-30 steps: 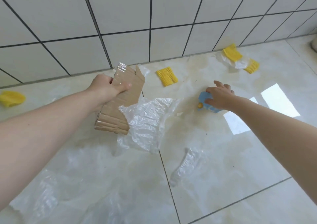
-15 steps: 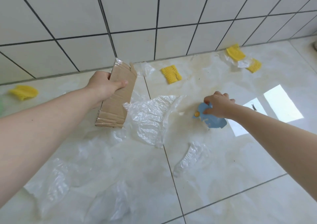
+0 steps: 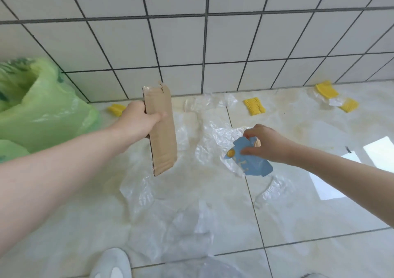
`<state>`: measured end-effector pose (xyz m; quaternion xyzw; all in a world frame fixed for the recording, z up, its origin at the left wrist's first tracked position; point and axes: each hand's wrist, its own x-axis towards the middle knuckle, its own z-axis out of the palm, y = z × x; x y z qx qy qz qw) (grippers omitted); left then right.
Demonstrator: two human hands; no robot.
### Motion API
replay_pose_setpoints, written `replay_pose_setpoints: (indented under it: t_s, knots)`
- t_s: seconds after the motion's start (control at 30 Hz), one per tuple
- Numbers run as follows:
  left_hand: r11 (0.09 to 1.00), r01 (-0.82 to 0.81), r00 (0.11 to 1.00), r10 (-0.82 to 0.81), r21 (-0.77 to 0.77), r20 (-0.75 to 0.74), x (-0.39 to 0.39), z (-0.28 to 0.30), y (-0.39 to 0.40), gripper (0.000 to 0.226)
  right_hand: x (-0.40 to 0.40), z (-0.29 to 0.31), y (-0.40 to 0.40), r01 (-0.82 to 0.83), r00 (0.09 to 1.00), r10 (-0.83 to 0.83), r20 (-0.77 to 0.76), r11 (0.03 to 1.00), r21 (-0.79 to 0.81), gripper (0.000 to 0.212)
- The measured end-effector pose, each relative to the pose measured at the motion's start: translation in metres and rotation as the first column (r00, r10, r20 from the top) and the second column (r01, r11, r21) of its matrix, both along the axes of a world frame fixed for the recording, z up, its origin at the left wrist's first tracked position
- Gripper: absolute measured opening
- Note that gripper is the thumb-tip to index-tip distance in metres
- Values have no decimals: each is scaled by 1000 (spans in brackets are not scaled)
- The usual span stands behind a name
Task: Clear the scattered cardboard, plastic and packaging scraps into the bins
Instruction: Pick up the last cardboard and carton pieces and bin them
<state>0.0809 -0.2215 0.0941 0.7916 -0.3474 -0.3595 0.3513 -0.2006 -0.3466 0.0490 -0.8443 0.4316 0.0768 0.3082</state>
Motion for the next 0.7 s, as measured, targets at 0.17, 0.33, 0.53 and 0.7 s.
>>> replay_pose_setpoints:
  t_s: [0.17,0.33,0.53,0.7]
  knots:
    - [995,-96,995,97,18,-2,23,-3,71,7,66,34,38,-113,984,114,134,993,-19,17]
    - [980,-195,981,195,-33,-8,43,-16,122,6,130,47,67,-208,960,213,182,977,-49,17]
    - [900,-403,912,410,-168,10,73,6,167,29,200,64,94,-184,939,199,281,980,-80,14]
    - [805,-518,840,543,-288,7,97,34,200,40,249,72,119,-111,925,130,356,991,-74,17]
